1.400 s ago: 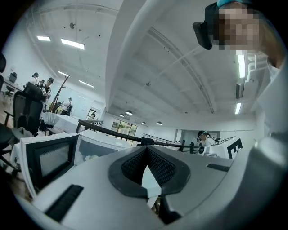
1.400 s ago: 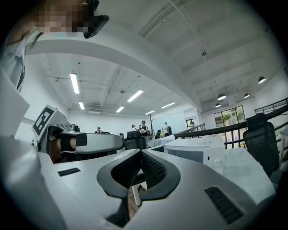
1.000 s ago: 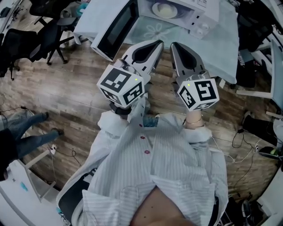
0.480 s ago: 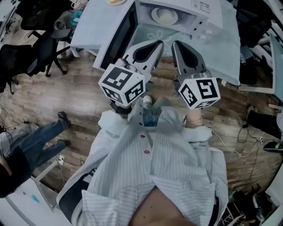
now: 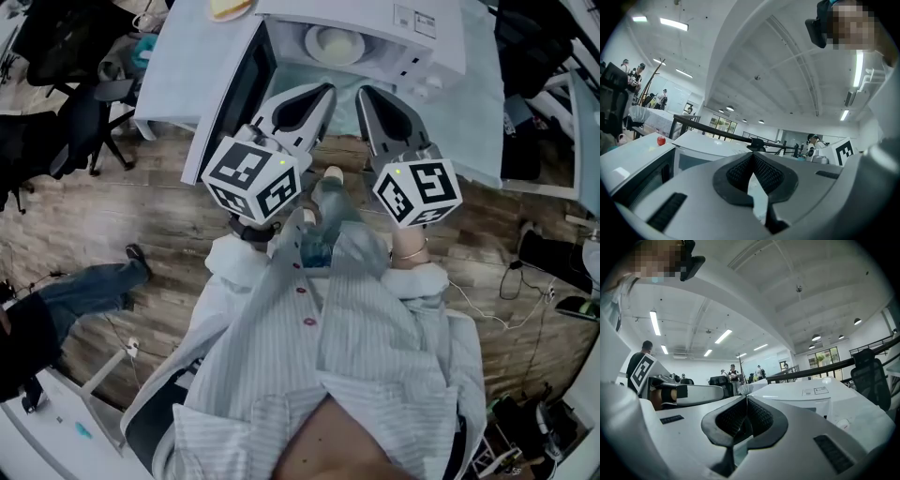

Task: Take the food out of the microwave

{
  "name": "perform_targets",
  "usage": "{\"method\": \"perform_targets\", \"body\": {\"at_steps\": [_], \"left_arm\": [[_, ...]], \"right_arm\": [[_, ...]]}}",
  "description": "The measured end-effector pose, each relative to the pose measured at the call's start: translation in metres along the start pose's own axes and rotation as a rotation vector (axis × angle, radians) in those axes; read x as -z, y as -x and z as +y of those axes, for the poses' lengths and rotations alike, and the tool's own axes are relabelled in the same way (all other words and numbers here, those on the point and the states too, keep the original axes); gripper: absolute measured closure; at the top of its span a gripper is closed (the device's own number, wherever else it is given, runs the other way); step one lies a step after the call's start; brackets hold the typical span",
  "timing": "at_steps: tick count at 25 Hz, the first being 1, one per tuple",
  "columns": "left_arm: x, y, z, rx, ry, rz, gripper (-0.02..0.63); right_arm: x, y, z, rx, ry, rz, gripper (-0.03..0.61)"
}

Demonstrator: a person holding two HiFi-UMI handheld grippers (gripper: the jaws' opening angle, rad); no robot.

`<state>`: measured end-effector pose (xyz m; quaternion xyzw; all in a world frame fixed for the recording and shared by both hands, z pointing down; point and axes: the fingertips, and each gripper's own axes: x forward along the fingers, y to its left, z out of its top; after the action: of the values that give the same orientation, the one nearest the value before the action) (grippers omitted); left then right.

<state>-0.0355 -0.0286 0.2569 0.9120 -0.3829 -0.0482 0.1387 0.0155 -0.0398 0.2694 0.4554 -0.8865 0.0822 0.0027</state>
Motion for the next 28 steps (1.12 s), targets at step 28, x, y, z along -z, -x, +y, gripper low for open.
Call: {"method": "perform_targets", "body": {"at_steps": [28], "left_arm": [[-0.042, -0.146, 0.092, -0.088, 0.017, -0.011, 0.605]], "right_arm": [[-0.044, -0.122, -0.124, -0.098, -0.001, 0.048, 0.546]]}}
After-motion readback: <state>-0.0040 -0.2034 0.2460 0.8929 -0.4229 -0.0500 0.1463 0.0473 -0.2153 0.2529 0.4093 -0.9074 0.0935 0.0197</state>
